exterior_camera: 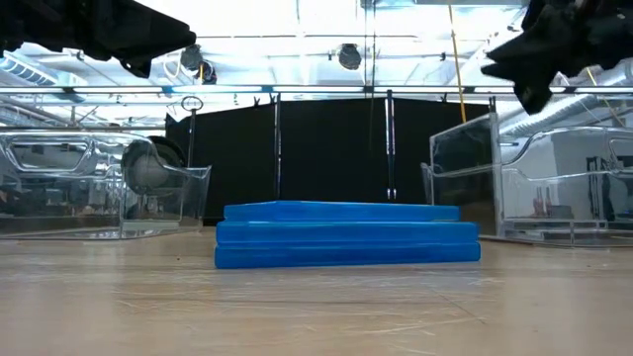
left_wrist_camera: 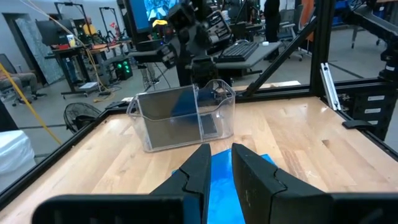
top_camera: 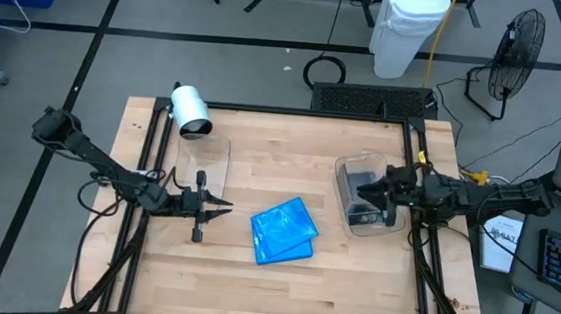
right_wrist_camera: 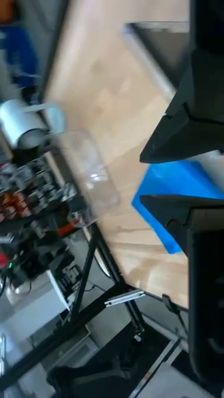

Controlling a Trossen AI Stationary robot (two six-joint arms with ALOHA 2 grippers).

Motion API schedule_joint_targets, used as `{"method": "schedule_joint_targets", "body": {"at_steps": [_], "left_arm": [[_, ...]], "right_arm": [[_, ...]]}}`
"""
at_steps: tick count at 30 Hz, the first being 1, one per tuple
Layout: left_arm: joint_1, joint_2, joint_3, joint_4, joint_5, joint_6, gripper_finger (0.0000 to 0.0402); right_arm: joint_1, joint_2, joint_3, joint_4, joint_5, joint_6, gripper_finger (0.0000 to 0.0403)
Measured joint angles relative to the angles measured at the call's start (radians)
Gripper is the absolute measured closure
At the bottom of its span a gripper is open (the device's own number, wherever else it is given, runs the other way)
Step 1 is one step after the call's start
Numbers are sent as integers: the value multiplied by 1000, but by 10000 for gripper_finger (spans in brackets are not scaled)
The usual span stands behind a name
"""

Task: Pick & place jewel cases by type
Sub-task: Put the black CD case into the right transparent bin

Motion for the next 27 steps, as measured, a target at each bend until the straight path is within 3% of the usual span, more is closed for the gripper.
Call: {"method": "schedule_joint_targets", "body": {"at_steps": [6,11,18,21,27], "left_arm": [[0,0,0,-9,0,-3,330],[1,0,0,-10,0,-5,330],[1,0,0,-11,-1,-8,330],[1,0,0,-11,-1,-8,330],[0,0,0,-11,-1,-8,330]], "right_arm": [[0,20,6,142,-54,-178,354],[1,122,140,145,-111,-277,397],[1,431,464,-172,-105,-360,402],[1,572,579,-359,-52,-379,402],[1,746,676,-619,-2,-369,403]]}}
